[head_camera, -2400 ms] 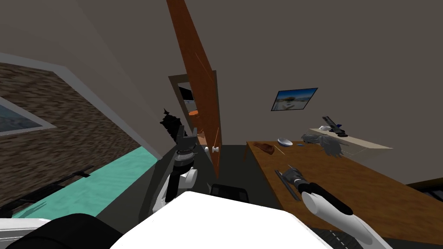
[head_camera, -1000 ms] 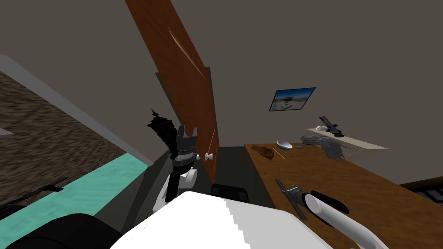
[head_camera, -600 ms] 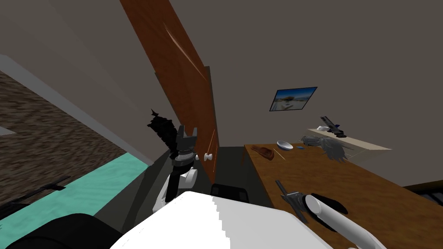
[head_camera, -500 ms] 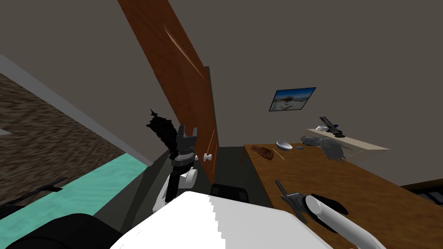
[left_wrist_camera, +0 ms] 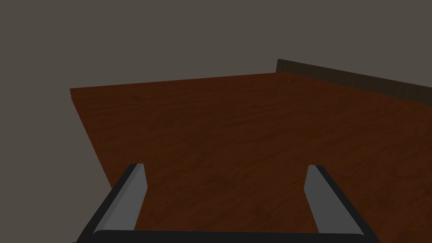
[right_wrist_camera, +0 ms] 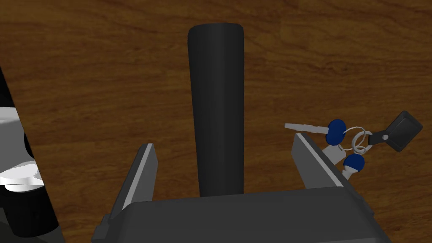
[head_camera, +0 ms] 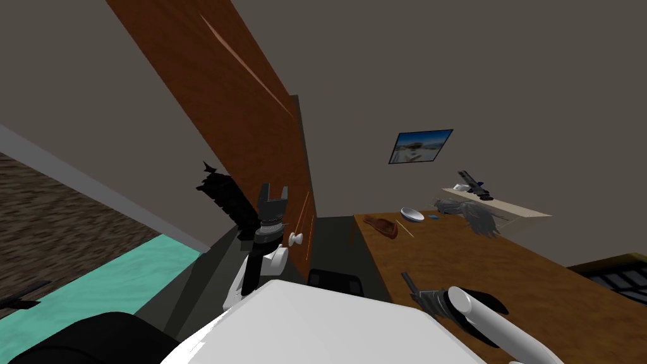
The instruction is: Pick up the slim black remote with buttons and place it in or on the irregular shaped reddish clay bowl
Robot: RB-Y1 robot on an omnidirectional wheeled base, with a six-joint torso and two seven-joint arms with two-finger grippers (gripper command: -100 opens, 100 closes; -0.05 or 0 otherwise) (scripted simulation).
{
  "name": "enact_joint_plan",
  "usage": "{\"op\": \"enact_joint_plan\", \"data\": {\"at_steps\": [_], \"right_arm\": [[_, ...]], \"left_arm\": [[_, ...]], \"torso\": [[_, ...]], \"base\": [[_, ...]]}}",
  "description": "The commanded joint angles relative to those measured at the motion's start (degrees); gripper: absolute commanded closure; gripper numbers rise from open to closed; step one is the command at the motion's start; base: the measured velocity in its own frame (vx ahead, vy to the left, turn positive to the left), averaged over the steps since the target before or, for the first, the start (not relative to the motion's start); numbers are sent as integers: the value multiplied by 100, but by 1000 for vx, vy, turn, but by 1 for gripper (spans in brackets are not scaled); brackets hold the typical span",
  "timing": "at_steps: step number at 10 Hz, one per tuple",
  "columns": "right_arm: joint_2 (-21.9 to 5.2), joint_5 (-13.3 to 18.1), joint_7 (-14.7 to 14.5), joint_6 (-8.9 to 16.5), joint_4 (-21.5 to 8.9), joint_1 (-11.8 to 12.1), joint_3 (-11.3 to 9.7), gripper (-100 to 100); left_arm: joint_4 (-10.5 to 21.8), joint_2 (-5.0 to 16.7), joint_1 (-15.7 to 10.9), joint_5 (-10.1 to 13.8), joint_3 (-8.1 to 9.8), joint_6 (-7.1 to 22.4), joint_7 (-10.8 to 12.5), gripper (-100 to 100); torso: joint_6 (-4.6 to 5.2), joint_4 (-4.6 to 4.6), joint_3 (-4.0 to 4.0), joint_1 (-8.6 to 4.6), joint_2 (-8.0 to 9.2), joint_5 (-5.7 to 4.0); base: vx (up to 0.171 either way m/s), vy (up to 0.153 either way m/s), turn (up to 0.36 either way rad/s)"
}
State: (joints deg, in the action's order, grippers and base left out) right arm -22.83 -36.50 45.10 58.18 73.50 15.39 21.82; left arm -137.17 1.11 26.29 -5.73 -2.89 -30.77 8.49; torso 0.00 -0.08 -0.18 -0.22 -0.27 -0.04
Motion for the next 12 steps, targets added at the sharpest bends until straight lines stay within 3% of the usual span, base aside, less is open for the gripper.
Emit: {"op": "enact_joint_plan", "data": {"at_steps": [1,2,3,4,12], "right_arm": [[0,0,0,0,0,0,0,-100],[-1,-5,9,19,-16,-5,2,0],[57,4,-279,-24,-192,-85,118,-100],[57,4,-284,-24,-192,-85,118,-100],[291,37,-1451,-188,-902,-405,585,-100]], "left_arm": [[0,0,0,0,0,0,0,0],[0,0,-1,0,0,0,0,0],[0,0,-1,0,0,0,0,0],[0,-1,0,0,0,0,0,0],[0,-1,0,0,-1,0,0,0]], "torso": [[0,0,0,0,0,0],[0,3,9,9,16,2],[0,6,15,14,26,3],[3,4,11,23,17,4],[0,3,6,25,11,6]], "base": [[27,-18,-1],[6,-4,2],[49,17,-160],[56,26,-77],[58,17,-94]]}}
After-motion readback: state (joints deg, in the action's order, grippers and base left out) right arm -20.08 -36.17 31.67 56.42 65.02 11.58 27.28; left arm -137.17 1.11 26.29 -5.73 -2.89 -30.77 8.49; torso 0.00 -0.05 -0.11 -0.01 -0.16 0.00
